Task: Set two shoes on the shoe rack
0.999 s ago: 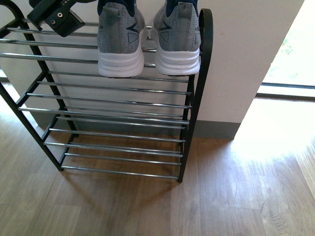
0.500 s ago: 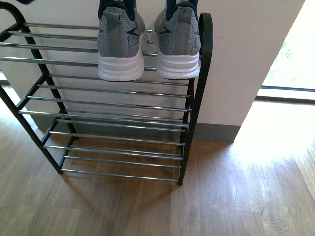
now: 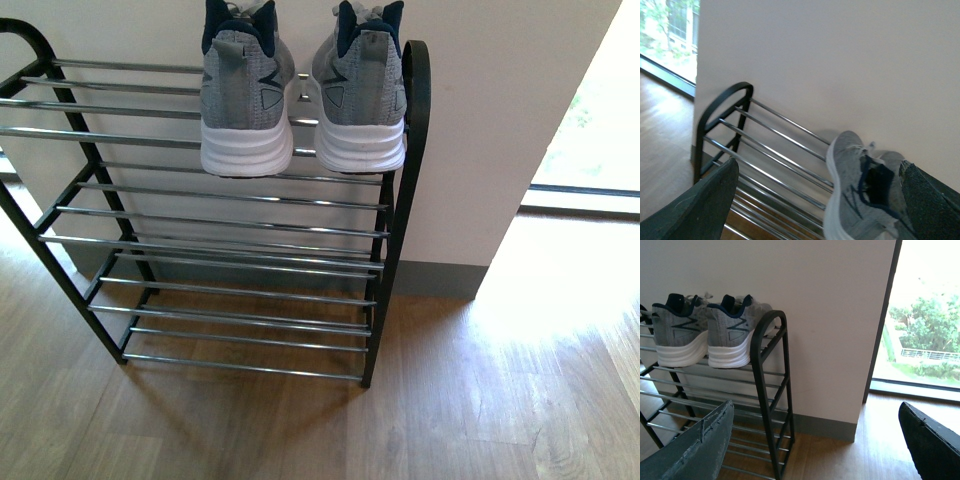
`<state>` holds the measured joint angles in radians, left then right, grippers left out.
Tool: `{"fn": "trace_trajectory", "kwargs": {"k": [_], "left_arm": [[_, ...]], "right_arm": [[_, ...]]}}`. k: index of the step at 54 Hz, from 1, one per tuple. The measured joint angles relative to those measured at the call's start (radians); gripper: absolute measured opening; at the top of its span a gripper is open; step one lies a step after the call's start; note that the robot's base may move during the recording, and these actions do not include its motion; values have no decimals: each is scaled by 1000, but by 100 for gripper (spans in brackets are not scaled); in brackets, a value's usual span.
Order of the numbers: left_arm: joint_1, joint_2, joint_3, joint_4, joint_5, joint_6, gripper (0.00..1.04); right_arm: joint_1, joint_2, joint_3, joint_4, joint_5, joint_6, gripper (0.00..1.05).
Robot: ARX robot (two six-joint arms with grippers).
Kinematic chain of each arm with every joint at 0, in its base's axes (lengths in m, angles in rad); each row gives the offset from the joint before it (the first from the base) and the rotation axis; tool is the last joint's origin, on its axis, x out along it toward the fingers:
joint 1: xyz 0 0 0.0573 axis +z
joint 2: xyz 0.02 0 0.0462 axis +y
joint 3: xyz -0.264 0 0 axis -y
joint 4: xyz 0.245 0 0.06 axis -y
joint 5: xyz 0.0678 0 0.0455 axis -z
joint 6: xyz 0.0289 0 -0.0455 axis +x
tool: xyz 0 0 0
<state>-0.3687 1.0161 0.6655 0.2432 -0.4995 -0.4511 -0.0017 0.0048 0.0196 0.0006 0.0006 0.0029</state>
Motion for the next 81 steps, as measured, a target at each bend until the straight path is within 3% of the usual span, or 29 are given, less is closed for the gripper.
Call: {"fn": "trace_trajectory", "kwargs": {"k": [7,10,21,30,31,34,37,41,49,54,62,81], "left_arm": [[16,-133,-106,6,-66,61,95],[24,-172,-168,83,-132,125,95],[108,-239,-340,141,-112,166,95],[129,-256,-349,145,-119,166,95],[138,-261,-352,153,-81,187,94],[196,-295,-386,191,165,283,82],[221,-324,-414,196,291,340,73],[239,-353,-444,196,369,384,62],[269,-406,-499,195,406,424,39],[335,-443,-522,185,489,433,24],[364,-497,-554,164,496,436,1],[365,-629,-609,87,499,440,1]], "right_arm": [[0,0,0,0,0,0,96],[0,0,0,0,0,0,96],[0,0,0,0,0,0,96],[0,0,0,0,0,0,96],[0,0,0,0,0,0,96],[0,0,0,0,0,0,96],[0,0,0,0,0,0,96],[0,0,0,0,0,0,96],[0,0,0,0,0,0,96],[0,0,0,0,0,0,96],[0,0,0,0,0,0,96],[0,0,0,0,0,0,96]]}}
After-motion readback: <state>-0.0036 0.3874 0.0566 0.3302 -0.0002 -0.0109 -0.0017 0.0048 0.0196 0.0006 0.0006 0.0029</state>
